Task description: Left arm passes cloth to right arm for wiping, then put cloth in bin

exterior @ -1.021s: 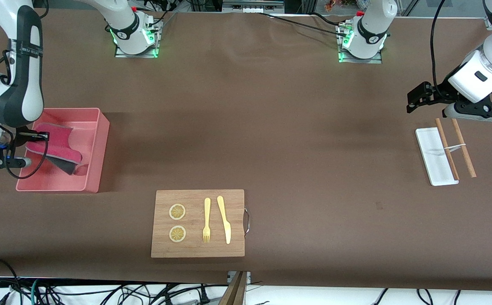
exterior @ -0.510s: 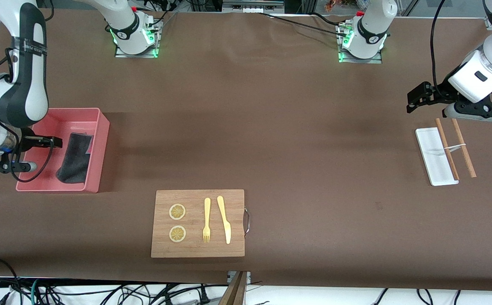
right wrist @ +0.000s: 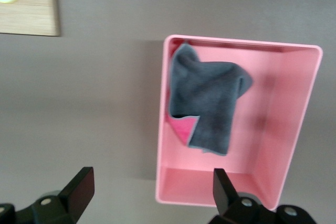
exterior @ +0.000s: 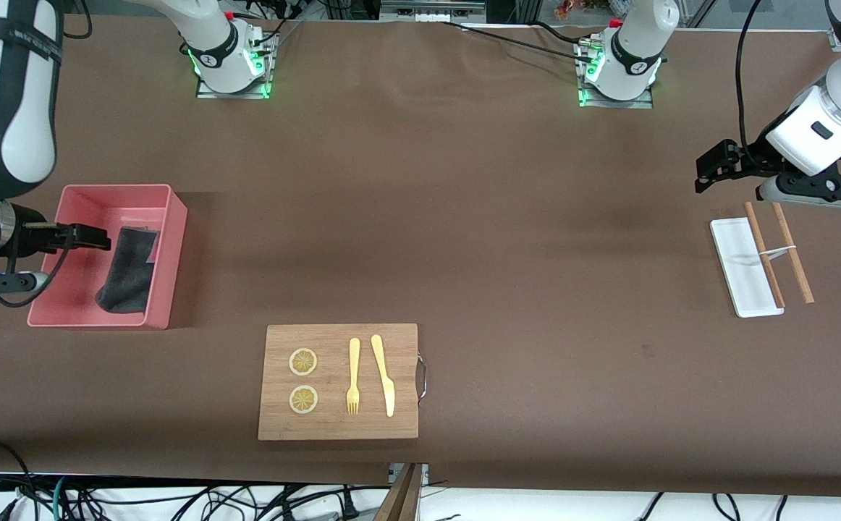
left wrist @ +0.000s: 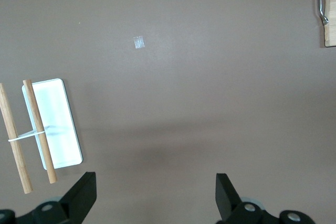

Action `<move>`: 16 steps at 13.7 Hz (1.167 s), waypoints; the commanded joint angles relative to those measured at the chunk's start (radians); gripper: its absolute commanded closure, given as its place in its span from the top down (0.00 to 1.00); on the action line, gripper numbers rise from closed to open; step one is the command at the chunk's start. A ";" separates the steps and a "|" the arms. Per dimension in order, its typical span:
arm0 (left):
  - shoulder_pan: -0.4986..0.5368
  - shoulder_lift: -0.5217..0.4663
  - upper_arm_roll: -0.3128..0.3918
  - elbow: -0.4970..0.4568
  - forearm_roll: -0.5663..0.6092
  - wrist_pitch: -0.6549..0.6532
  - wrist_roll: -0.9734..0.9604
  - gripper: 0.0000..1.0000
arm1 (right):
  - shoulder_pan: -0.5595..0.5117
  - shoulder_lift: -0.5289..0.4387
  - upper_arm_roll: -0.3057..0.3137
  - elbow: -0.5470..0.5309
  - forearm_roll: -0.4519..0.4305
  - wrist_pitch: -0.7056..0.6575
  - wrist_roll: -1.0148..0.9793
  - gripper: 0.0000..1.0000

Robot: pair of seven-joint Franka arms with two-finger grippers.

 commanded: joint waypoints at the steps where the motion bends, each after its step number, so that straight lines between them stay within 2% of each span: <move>1: 0.004 0.008 -0.003 0.022 0.003 -0.017 0.005 1.00 | 0.011 -0.098 0.032 -0.012 0.005 -0.033 -0.006 1.00; 4: 0.004 0.008 -0.003 0.022 0.003 -0.017 0.005 1.00 | -0.057 -0.179 0.150 -0.037 -0.057 -0.036 0.017 1.00; 5: 0.004 0.008 -0.003 0.022 0.003 -0.017 0.005 1.00 | -0.103 -0.209 0.206 -0.063 -0.072 -0.034 0.038 1.00; 7: 0.004 0.008 -0.003 0.022 0.002 -0.017 0.005 1.00 | -0.229 -0.261 0.370 -0.089 -0.142 -0.033 0.093 1.00; 9: 0.004 0.008 -0.003 0.022 0.003 -0.017 0.005 1.00 | -0.344 -0.281 0.522 -0.092 -0.169 -0.033 0.141 1.00; 12: 0.004 0.008 -0.003 0.022 0.003 -0.017 0.005 1.00 | -0.455 -0.333 0.674 -0.135 -0.212 -0.022 0.198 1.00; 13: 0.004 0.008 -0.003 0.022 0.003 -0.017 0.005 1.00 | -0.475 -0.359 0.704 -0.161 -0.218 -0.017 0.208 1.00; 16: 0.004 0.008 -0.003 0.022 0.003 -0.017 0.005 1.00 | -0.475 -0.398 0.706 -0.195 -0.218 -0.026 0.206 1.00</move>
